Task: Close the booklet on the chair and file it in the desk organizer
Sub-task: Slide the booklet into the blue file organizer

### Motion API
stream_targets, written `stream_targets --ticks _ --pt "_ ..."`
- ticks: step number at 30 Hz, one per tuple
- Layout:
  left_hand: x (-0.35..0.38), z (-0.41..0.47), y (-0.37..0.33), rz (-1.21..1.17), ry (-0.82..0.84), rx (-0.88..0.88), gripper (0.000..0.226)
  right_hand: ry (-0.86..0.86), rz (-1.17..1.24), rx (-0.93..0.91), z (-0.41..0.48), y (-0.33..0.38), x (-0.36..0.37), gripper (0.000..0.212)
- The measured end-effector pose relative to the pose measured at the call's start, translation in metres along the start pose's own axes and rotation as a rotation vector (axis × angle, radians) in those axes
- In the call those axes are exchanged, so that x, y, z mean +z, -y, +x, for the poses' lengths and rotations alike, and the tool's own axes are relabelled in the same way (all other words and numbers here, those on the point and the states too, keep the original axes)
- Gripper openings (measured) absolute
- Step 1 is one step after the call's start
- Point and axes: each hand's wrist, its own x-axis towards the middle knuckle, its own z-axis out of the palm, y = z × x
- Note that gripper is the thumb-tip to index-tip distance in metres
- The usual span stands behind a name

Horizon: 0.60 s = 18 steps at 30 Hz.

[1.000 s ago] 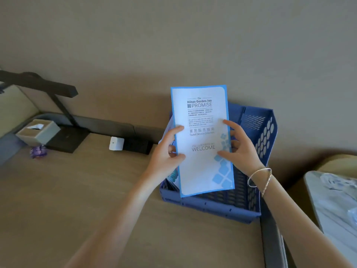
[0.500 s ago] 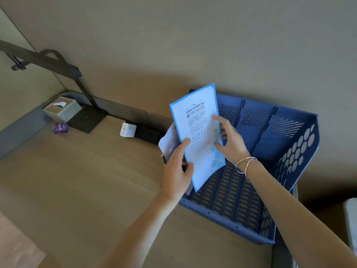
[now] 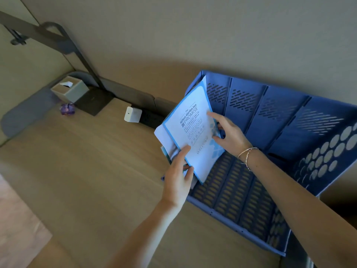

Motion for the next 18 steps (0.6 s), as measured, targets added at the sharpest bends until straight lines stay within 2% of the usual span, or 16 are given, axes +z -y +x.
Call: stream_targets --ticks 10,18 --pt "0.012 0.003 0.007 0.039 0.005 -0.017 0.072 0.047 -0.007 -0.013 0.008 -0.011 0.001 0.101" --pt "0.012 0.006 0.007 0.050 0.023 -0.059 0.101 0.035 0.033 0.001 0.008 -0.016 0.008 0.101"
